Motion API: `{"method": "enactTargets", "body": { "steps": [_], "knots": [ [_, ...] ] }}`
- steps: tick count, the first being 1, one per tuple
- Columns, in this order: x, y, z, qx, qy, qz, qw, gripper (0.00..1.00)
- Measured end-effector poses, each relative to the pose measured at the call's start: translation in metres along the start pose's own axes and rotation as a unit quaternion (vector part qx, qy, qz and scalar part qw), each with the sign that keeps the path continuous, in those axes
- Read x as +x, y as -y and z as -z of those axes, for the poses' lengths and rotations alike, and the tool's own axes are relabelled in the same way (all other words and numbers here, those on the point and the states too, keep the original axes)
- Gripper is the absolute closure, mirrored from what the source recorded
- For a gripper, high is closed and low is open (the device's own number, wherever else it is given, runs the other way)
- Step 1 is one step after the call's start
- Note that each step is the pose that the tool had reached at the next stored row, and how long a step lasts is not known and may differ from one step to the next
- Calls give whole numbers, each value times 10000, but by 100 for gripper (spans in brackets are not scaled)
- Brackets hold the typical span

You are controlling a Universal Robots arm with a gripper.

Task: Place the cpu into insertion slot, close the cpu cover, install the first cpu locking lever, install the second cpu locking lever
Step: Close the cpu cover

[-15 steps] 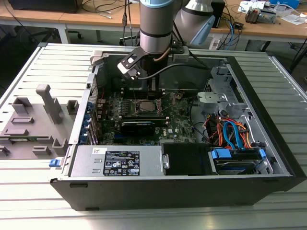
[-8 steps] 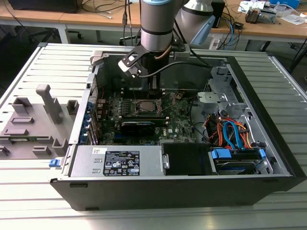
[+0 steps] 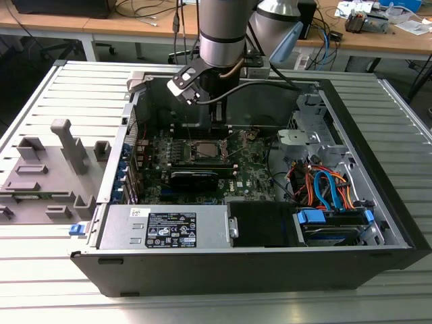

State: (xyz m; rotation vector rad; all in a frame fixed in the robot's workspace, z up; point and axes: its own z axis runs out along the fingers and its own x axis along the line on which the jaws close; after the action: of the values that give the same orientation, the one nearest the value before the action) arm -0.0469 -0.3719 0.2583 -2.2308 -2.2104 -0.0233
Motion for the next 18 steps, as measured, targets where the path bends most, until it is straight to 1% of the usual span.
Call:
{"method": "enactTargets", "body": {
  "steps": [3, 10, 12, 14, 16, 17, 18],
  "knots": [
    [0, -8, 40, 4, -23, -1, 10000, 89],
    [0, -26, 144, 12, -113, -2, 9999, 89],
    [-1, -30, 172, 15, -141, -2, 9999, 89],
    [-2, -33, 202, 17, -177, -2, 9998, 89],
    [-2, -35, 223, 17, -202, -3, 9998, 89],
    [-3, -38, 244, 19, -222, -3, 9998, 89],
    [-2, -39, 254, 19, -232, -3, 9997, 89]
  ]
}}
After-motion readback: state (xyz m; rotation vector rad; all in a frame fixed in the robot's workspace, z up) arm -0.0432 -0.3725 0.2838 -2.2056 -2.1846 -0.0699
